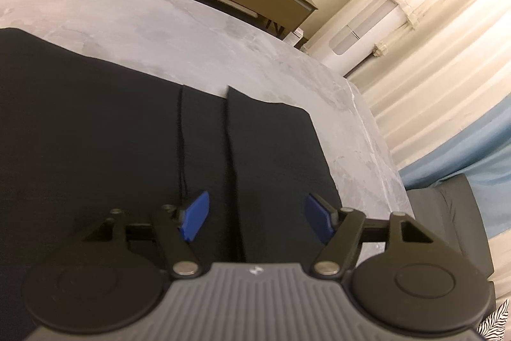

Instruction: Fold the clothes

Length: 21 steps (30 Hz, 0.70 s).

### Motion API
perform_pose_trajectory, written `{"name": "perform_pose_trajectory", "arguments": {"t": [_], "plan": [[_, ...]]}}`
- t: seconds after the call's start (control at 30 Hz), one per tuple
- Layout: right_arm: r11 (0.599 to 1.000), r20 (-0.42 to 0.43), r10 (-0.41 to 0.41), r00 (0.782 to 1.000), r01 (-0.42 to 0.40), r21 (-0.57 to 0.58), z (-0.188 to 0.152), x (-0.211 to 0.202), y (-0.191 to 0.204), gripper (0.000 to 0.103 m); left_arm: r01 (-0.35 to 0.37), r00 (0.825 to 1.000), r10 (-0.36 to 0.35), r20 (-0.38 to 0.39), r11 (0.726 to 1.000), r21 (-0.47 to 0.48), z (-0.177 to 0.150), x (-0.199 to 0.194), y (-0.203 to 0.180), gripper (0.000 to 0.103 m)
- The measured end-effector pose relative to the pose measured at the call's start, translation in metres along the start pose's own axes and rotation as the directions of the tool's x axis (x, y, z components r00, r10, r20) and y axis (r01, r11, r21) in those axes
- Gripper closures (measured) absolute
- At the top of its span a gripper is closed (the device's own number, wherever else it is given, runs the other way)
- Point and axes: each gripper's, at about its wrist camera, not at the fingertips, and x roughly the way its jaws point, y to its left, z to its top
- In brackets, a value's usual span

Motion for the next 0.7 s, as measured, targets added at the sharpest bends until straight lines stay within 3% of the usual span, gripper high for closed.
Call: {"name": "perform_pose_trajectory", "arguments": {"t": [0.27,0.43,0.57,0.67,0.7], "plan": [[0.997,0.015,0.072,0.997,-0.072,-0.024,0.004,-0.001,0.006,0.103,-0.025,0.998,0.025,0.053,1.0,0.0,-0.004,-0.015,0.005,0.035],[0.994,-0.037,0.095,0.995,-0.097,-0.052,-0.001,0.017,0.014,0.103,-0.036,0.991,0.035,0.133,0.999,0.005,-0.007,-0.039,0.004,0.036],[0.992,-0.088,0.102,0.991,-0.108,-0.07,-0.008,0.03,0.018,0.103,0.01,0.999,-0.012,0.031,0.997,0.079,-0.008,-0.024,-0.007,0.035],[0.991,-0.087,0.123,0.989,-0.127,-0.04,-0.011,0.027,0.012,0.102,-0.043,0.999,0.046,-0.018,0.986,0.161,-0.014,-0.007,-0.014,0.039],[0.99,-0.092,0.14,0.986,-0.143,-0.019,-0.012,0.024,0.007,0.092,-0.053,0.998,0.057,-0.015,0.983,0.178,-0.015,-0.007,-0.015,0.041]]}}
